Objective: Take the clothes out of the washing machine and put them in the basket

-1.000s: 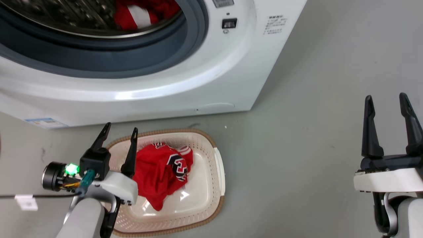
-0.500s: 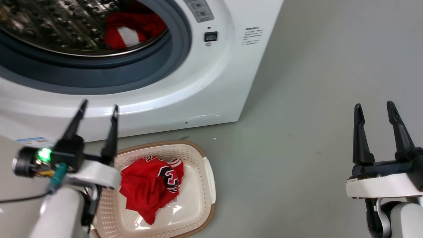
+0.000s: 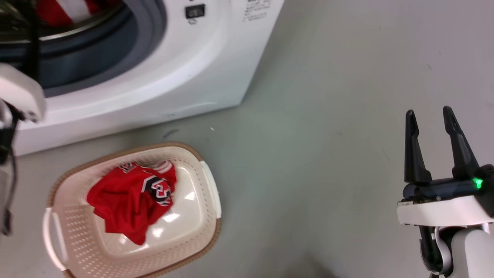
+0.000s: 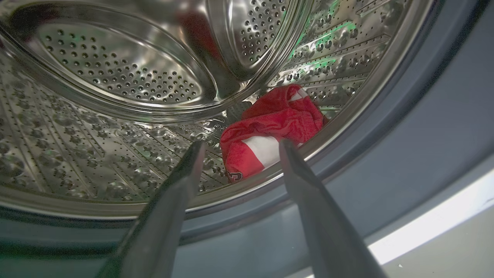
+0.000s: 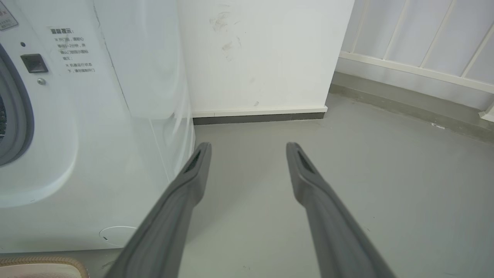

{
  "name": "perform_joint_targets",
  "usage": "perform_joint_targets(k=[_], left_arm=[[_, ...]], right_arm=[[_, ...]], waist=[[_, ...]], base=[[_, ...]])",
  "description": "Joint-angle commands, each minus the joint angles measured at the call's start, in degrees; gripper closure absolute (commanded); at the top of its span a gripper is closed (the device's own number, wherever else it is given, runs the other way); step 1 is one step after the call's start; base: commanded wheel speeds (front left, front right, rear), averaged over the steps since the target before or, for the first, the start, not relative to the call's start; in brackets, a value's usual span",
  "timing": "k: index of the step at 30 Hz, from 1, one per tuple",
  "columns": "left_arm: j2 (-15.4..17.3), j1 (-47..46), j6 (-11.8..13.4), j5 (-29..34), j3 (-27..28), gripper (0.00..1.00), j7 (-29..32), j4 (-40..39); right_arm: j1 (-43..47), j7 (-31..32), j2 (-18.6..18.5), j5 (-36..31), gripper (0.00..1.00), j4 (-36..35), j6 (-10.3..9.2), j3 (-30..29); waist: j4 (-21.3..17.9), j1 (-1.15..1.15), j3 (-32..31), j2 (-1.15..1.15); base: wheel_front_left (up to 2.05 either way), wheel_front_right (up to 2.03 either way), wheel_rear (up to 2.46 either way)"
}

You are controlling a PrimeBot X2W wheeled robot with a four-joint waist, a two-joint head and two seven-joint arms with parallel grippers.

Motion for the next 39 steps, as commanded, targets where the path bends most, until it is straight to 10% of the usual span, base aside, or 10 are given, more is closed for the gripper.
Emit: perform_joint_targets(k=[1,10,30,31,39], left_arm=[[0.9,-2.53,-0.41,-0.83,-0.42,0.0,1.99,1.11],[12.17,-26.15,-1.26,-4.09,-5.75,0.0,17.78,11.73],[13.0,-47.71,-1.33,-13.41,-24.29,0.0,38.63,24.39],[12.99,-47.83,-1.34,-14.1,-25.21,0.92,38.86,24.55],[14.5,-50.09,-1.34,-17.75,-29.03,1.0,34.19,25.51]], right_arm=[[-0.83,-0.13,0.13,0.3,0.0,-0.22,-0.06,0.25],[-3.31,-0.13,0.17,5.49,0.0,-0.77,-0.06,3.37],[-0.98,-0.13,0.12,8.44,0.0,-2.63,-0.07,5.49],[-1.15,-0.13,0.12,8.4,0.0,-2.7,-0.07,5.62],[-3.0,-0.13,0.12,7.82,0.0,-2.52,-0.07,5.4]], waist=[[-3.9,0.0,5.11,0.0],[-11.1,0.0,16.16,0.0],[-10.67,0.0,21.87,0.0],[-10.6,0.0,21.95,0.0],[-10.34,0.0,21.71,0.0]], base=[[0.0,0.0,0.0],[0.0,0.0,0.0],[0.0,0.0,0.0],[0.0,0.0,0.0],[0.0,0.0,0.0]])
